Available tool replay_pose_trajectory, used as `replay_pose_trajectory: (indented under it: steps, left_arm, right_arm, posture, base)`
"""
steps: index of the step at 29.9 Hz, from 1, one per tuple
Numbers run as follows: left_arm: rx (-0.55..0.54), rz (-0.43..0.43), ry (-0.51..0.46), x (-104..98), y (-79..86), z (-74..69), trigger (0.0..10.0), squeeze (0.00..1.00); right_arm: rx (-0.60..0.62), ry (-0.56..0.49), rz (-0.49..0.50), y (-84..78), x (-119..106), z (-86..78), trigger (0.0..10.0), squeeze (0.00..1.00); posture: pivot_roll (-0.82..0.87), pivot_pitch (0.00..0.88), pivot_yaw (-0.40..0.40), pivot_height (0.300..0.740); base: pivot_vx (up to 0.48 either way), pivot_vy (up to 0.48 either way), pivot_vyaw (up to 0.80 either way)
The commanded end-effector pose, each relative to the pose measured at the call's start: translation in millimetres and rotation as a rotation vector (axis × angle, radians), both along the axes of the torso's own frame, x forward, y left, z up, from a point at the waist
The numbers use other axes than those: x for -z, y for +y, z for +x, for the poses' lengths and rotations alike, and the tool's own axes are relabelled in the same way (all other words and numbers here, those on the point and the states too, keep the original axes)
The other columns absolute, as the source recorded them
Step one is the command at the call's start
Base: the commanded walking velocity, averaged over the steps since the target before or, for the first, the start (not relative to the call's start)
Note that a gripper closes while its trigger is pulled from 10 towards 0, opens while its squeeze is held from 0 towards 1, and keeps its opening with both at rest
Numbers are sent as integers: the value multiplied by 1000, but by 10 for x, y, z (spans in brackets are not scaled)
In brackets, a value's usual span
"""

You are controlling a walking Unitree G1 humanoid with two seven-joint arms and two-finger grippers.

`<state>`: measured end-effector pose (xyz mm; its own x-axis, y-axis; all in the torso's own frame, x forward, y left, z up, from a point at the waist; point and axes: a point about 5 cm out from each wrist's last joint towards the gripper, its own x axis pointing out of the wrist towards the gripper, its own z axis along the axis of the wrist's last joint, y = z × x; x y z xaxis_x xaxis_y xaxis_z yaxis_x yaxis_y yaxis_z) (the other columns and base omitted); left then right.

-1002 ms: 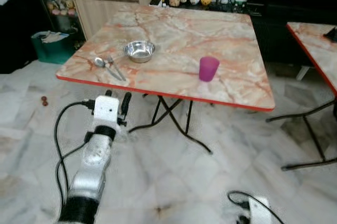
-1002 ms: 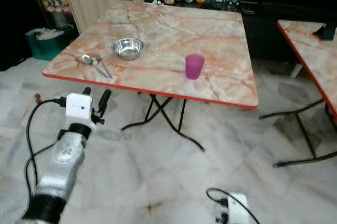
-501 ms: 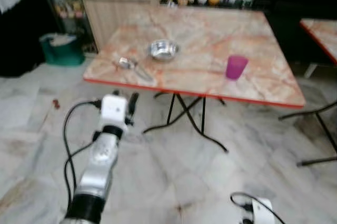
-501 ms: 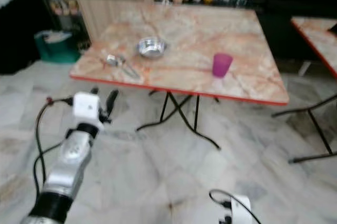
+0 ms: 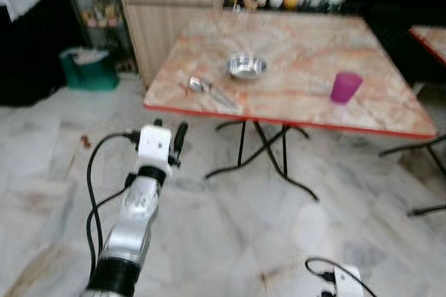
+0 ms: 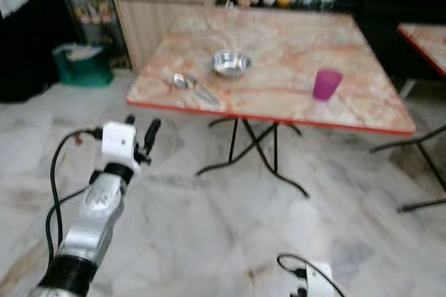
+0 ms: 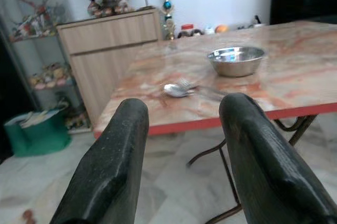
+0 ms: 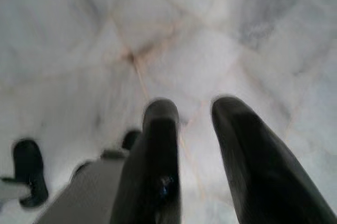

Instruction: Setting the table

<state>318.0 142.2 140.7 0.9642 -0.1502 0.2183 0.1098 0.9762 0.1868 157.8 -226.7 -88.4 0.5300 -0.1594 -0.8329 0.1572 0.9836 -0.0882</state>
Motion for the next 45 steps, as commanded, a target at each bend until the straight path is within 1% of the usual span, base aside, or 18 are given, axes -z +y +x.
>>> replay_pose_trajectory:
  steps: [1,2,3,8,16,22,27,45]
  left_arm:
    - [5,-11,-13,-38,6,-5,10000,0]
    - [10,-60,-2,-38,3,-12,10000,0]
    - [11,-87,-2,-49,1,-14,10000,0]
    - [20,-84,-15,-88,-18,-17,10000,0]
    - [46,-102,-17,-125,-61,-4,10000,0]
    - [51,-122,-10,-134,-47,-2,10000,0]
    - [49,-127,-6,-131,-39,-7,10000,0]
    - [52,-135,4,-137,-42,10,10000,0]
  right_arm:
    - [4,-8,-1,-10,-12,23,10000,0]
    - [3,-8,-2,-10,-12,23,10000,0]
    - [3,-8,-2,-12,-13,24,10000,0]
    - [1,-7,-7,-14,-13,24,10000,0]
    - [7,-8,-13,-21,-16,28,10000,0]
    - [6,7,-12,-24,-11,20,10000,0]
    - [5,14,-17,-27,-8,14,10000,0]
    - [-24,24,-29,-34,-13,26,10000,0]
  posture:
    - [124,0,-47,740]
    - [124,0,-47,740]
    - [127,0,-49,740]
    - [127,0,-49,740]
    - [128,0,-52,740]
    - [129,0,-53,740]
    - [128,0,-53,740]
    - [133,0,-62,740]
  base:
    - [0,0,0]
    - [0,0,0]
    - [0,0,0]
    - [0,0,0]
    - [0,0,0]
    - [0,0,0]
    - [298,0,-380]
    - [404,0,0]
